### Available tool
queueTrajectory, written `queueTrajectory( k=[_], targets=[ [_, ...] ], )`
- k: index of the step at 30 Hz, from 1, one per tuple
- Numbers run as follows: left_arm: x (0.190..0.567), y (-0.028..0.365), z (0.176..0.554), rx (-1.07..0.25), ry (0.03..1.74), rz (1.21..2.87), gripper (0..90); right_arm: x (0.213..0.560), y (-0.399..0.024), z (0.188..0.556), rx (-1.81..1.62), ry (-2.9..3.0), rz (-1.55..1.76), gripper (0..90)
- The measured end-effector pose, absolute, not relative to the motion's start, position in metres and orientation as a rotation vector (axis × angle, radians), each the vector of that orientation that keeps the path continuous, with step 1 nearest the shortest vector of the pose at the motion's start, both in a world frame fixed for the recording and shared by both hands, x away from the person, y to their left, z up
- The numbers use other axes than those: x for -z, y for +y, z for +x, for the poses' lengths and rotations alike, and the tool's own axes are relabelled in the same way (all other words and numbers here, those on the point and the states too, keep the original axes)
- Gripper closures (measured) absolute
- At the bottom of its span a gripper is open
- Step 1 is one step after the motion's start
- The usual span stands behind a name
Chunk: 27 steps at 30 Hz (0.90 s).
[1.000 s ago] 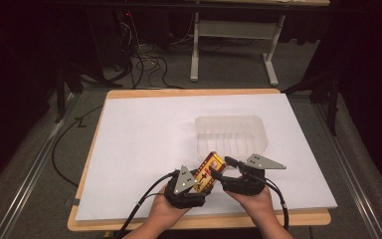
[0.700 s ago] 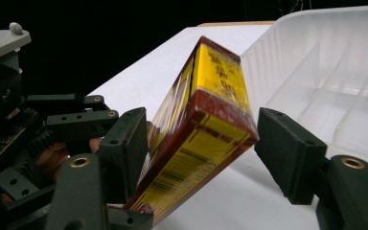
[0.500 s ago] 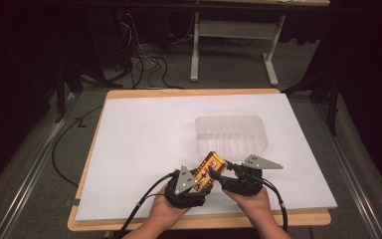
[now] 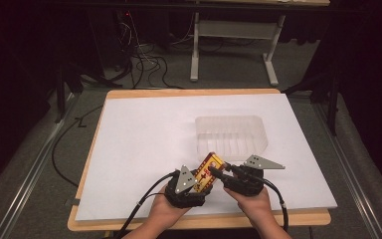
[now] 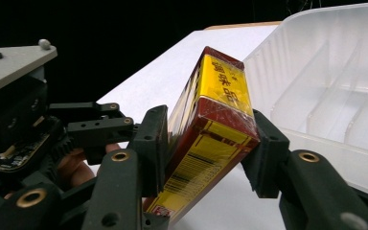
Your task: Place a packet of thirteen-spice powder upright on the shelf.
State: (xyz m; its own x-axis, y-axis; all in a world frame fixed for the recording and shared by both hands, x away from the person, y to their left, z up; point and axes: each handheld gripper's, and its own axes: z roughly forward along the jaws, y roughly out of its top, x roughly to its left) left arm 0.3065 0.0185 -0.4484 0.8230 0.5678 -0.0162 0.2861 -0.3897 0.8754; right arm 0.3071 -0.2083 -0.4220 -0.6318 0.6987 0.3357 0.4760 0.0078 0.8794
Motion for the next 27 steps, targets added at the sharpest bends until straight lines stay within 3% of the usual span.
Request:
queueTrajectory(
  k=[19,27],
  targets=[
    [0.452,0.018,0.307,-0.358,0.626,2.003,31.8,0.416,-0.201,0.300,-1.650,2.076,1.151,66.0],
    [0.450,0.021,0.309,-0.350,0.641,1.979,24.3,0.410,-0.211,0.299,-1.656,2.004,1.152,68.2]
  ],
)
